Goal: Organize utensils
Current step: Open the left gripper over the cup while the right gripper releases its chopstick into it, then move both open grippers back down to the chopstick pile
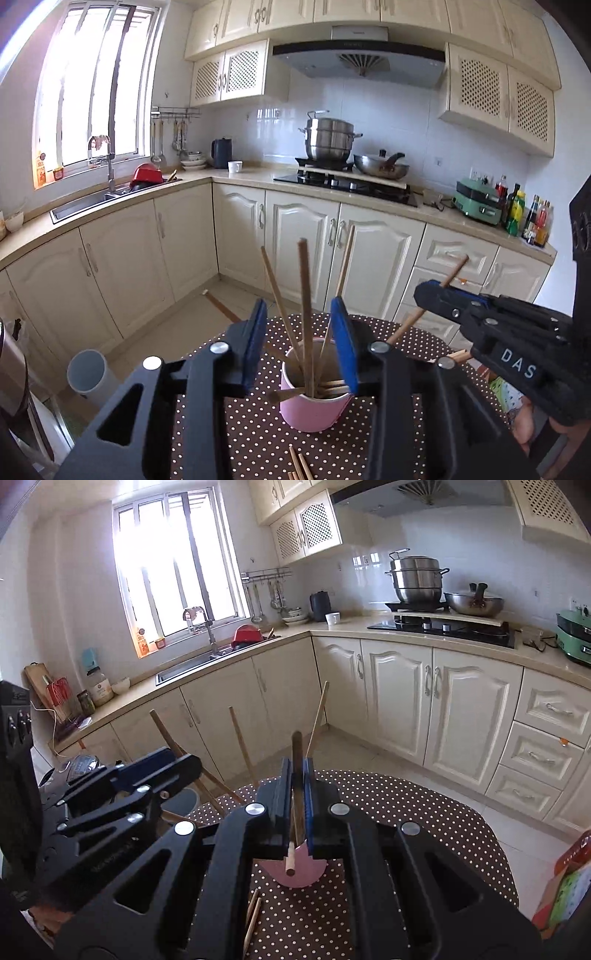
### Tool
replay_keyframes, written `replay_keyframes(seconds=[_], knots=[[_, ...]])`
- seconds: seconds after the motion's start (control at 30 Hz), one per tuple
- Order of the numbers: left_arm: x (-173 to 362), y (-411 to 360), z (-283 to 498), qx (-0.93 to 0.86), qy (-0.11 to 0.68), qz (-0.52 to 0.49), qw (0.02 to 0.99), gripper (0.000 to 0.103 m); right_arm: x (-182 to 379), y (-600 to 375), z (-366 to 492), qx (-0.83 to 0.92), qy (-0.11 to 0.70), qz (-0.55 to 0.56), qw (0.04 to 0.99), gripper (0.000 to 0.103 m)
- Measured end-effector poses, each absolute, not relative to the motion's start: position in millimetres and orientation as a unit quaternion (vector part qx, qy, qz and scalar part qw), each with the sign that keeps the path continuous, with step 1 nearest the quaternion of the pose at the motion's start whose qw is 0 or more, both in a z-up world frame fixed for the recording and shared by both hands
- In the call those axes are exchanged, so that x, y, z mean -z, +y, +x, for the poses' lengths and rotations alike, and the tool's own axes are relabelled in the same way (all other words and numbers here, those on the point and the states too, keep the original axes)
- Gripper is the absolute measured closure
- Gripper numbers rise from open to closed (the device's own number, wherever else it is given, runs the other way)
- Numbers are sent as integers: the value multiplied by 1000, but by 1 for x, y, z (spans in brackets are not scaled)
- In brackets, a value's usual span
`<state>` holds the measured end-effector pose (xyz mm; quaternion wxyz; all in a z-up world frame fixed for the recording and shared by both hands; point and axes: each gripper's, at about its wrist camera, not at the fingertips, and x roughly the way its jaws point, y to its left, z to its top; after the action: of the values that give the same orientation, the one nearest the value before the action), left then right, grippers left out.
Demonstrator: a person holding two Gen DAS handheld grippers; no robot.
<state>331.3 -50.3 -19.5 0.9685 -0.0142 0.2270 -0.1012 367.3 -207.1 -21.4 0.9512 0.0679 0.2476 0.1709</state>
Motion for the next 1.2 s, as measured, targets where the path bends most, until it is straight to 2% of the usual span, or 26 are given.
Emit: replay_keyframes(seconds=[0.03, 0.1, 0.13, 0.17, 0.27, 0.43, 0.93, 1.2], knots=[[19, -46, 330, 104, 230, -22, 967, 63, 20, -207, 365, -172, 248, 68, 951, 92], [18, -42, 326, 107, 229, -30, 967, 57, 17, -207, 361, -169, 244, 66, 953, 78], [17, -39, 322, 107, 227, -33, 967, 52, 15, -207, 358, -168, 241, 65, 954, 60], [17, -36, 319, 107, 226, -36, 967, 49, 13, -207, 354, -166, 234, 66, 956, 51], [15, -29, 310, 108, 220, -48, 968, 37, 7, -204, 345, -163, 225, 58, 959, 51], [11, -17, 289, 102, 203, -52, 972, 33, 3, -201, 330, -162, 215, 52, 962, 50], [20, 14, 226, 67, 173, -21, 982, 32, 7, -186, 274, -124, 192, 10, 973, 45], [53, 32, 209, 77, 205, -32, 975, 32, 25, -175, 245, -121, 195, -4, 973, 44]])
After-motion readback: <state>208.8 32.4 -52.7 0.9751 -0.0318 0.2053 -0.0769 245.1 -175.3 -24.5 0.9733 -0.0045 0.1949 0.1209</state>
